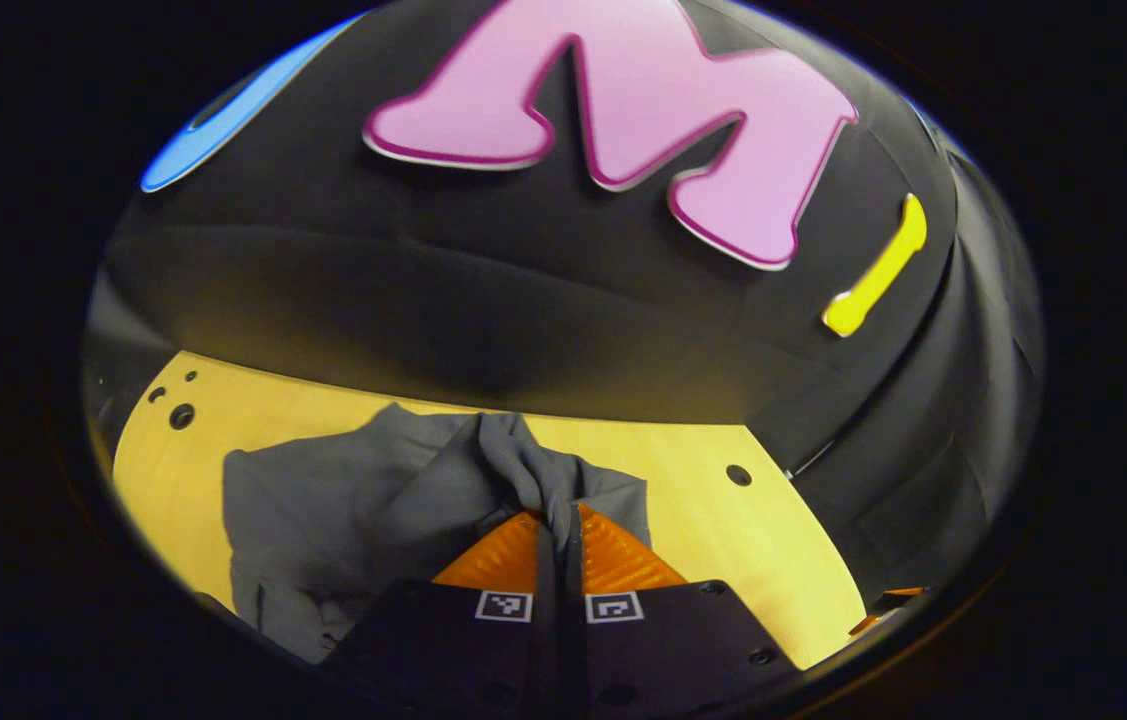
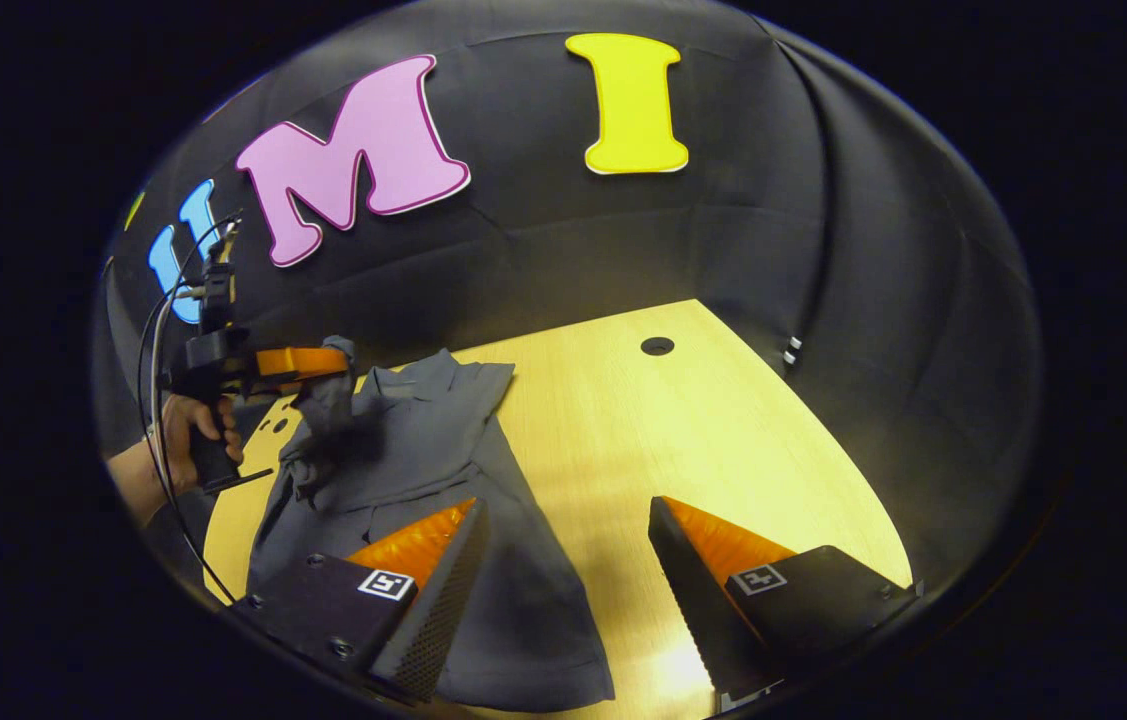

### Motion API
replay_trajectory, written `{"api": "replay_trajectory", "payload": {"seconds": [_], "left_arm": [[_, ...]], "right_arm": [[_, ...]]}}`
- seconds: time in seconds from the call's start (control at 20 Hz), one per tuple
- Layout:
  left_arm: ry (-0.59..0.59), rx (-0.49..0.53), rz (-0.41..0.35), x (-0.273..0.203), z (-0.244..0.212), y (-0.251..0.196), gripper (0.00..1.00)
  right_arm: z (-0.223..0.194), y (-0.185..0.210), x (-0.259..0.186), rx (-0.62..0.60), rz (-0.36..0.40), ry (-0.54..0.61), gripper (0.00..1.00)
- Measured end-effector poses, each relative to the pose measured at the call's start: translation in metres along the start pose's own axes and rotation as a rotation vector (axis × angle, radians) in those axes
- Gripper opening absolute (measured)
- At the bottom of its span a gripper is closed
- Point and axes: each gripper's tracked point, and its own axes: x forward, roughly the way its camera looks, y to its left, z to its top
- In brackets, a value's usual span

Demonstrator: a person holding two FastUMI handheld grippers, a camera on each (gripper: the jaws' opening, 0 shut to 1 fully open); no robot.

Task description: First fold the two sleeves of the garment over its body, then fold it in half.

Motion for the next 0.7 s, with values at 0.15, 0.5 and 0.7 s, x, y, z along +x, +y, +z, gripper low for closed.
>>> {"api": "replay_trajectory", "payload": {"seconds": [0.15, 0.5, 0.7], "left_arm": [[0.037, 0.031, -0.015, 0.027, -0.015, -0.024, 0.05], [0.079, 0.002, 0.036, 0.048, -0.033, -0.04, 0.21], [0.04, -0.018, 0.006, 0.029, -0.02, -0.043, 0.54]], "right_arm": [[-0.005, -0.01, -0.003, 0.0, -0.004, 0.013, 0.99], [-0.02, -0.021, -0.006, -0.007, 0.008, 0.052, 0.99], [-0.028, -0.011, -0.004, -0.014, 0.035, 0.071, 0.98]]}}
